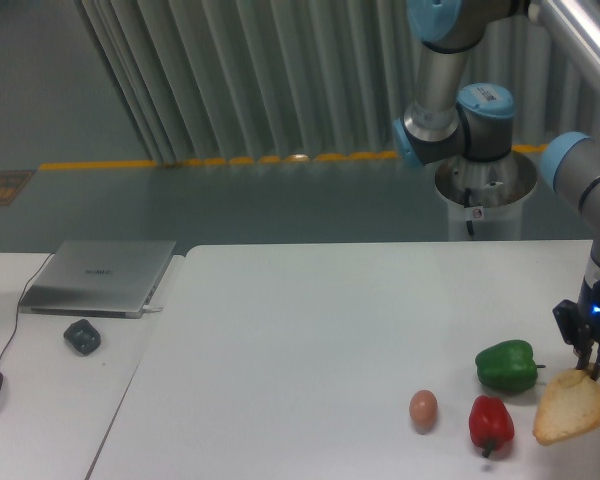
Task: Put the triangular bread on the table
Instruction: 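Set the bread on the table and open the gripper, then lift the open gripper up away from the bread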
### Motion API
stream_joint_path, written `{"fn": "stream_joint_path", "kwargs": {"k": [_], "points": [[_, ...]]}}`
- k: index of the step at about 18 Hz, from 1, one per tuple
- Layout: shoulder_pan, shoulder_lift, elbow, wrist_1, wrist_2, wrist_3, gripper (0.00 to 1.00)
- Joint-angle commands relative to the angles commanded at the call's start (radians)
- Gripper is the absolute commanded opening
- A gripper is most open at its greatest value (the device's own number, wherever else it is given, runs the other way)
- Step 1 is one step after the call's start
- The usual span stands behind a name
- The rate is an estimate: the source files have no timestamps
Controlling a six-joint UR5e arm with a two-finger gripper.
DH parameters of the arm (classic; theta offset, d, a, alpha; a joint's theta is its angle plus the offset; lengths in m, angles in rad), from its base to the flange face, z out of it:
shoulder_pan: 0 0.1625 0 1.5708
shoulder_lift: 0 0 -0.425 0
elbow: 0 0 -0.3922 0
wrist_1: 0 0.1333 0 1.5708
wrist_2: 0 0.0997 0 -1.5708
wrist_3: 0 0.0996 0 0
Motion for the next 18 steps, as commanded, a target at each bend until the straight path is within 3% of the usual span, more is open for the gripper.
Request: {"fn": "stream_joint_path", "kwargs": {"k": [2, 3, 5, 11, 18], "points": [[0.0, -0.002, 0.0, 0.005, 0.002, 0.003, 0.49], [0.0, -0.003, 0.006, 0.003, 0.003, 0.015, 0.59], [0.002, -0.003, 0.003, 0.015, 0.014, 0.044, 0.96], [-0.003, 0.003, -0.002, 0.044, 0.034, 0.054, 1.0], [-0.035, 0.026, 0.0, 0.107, 0.037, 0.204, 1.0]]}}
